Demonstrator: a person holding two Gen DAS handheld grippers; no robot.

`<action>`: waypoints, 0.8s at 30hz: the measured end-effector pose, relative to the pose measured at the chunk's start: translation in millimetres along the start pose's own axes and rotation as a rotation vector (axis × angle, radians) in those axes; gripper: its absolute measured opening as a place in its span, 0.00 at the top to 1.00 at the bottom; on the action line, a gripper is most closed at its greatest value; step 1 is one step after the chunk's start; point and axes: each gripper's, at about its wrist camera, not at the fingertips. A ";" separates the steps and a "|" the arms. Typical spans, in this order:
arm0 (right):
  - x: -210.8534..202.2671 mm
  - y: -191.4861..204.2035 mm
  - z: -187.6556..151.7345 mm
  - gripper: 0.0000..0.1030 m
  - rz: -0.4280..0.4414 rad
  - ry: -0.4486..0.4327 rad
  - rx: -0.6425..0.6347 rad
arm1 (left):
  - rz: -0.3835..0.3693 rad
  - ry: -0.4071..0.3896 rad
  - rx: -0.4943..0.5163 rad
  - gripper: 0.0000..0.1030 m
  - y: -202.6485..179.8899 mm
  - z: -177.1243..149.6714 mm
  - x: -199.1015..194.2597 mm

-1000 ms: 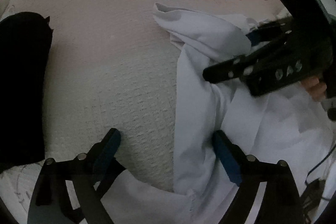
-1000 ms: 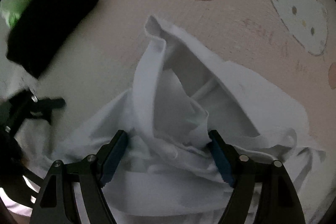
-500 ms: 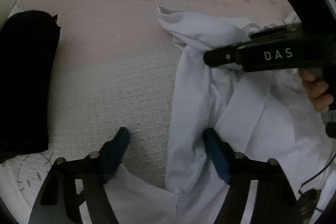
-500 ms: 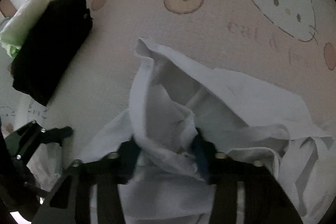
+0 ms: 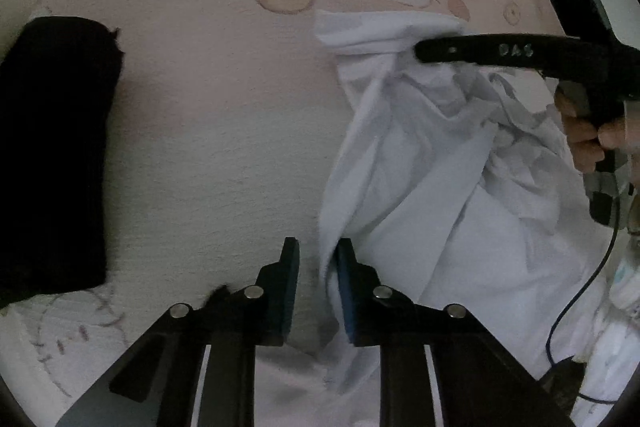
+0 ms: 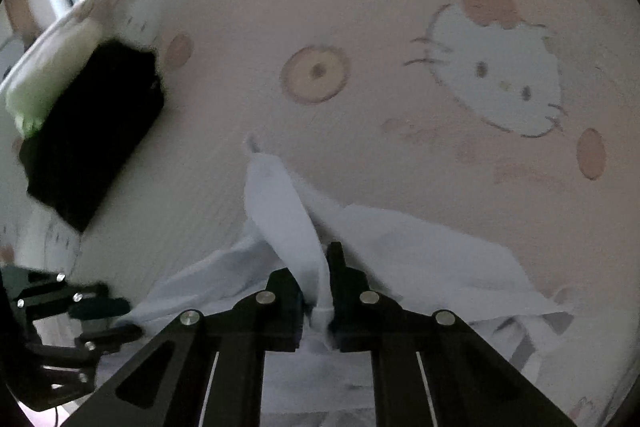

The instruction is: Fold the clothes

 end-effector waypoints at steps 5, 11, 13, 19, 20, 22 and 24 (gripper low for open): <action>-16.2 -21.3 -0.1 0.93 0.077 -0.040 0.153 | 0.005 0.013 -0.035 0.84 -11.7 0.6 2.4; -20.1 -51.4 13.1 0.93 0.052 -0.110 0.264 | 0.019 0.014 -0.023 0.85 -23.1 -1.3 1.2; -14.3 -56.2 17.3 0.93 0.058 -0.125 0.313 | 0.014 0.019 -0.023 0.85 -20.9 4.6 -1.5; -7.9 -53.9 21.6 0.92 0.080 -0.093 0.304 | -0.071 -0.002 -0.070 0.85 19.4 9.9 -4.0; -8.6 -54.6 22.8 0.91 0.091 -0.089 0.309 | -0.089 -0.012 -0.073 0.85 19.0 11.6 -7.8; -13.6 -58.8 19.7 0.78 0.106 -0.069 0.317 | -0.112 -0.020 -0.081 0.81 18.2 16.1 -13.2; -24.2 -58.6 19.4 0.52 0.079 -0.072 0.298 | -0.106 0.004 -0.081 0.70 15.7 16.9 -15.4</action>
Point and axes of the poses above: each gripper's, at about its wrist camera, not at the fingertips, and x roughly the way its jaws point, y to its left, z to its top, and after that the axes turned 9 degrees about z, right-handed
